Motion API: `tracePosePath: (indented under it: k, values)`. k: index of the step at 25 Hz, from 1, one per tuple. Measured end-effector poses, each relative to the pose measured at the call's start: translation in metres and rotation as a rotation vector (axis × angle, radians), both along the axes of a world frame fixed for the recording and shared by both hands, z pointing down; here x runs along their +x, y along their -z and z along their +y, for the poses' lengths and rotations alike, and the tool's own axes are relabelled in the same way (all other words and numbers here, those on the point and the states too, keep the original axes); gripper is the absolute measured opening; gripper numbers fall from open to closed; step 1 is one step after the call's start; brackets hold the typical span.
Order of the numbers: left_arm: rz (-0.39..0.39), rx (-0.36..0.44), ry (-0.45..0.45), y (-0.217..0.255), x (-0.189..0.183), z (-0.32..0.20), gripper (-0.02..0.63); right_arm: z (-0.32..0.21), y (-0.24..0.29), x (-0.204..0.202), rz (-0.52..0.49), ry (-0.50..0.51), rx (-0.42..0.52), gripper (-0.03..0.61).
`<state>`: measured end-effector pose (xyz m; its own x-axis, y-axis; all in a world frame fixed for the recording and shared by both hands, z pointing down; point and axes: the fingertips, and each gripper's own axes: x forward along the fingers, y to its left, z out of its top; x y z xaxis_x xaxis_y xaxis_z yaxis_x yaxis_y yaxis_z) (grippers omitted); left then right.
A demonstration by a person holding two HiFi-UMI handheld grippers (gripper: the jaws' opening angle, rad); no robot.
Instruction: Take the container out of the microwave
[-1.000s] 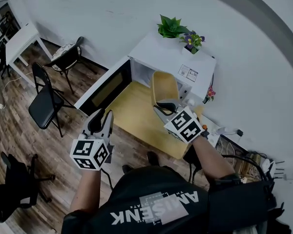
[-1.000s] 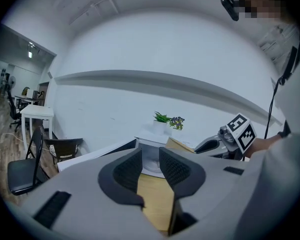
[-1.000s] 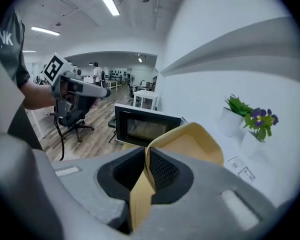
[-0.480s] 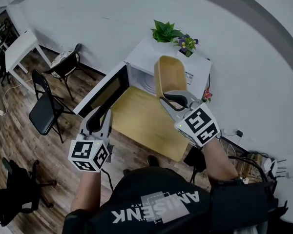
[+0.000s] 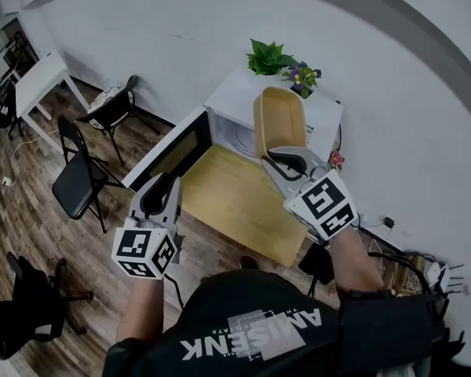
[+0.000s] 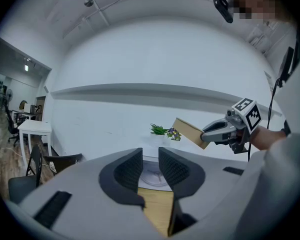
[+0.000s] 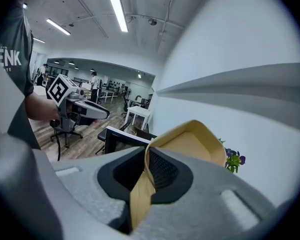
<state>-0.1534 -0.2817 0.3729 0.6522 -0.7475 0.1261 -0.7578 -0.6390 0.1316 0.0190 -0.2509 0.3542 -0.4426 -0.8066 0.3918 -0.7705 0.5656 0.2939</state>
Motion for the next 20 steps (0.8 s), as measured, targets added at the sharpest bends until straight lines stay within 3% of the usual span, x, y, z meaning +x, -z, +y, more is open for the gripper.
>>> tracePosePath:
  k: [20]
  values:
    - [-0.010,0.005,0.003,0.0019,-0.0004,0.0068,0.097,-0.0032,-0.0020,-0.0041,0.071,0.036,0.015,0.034]
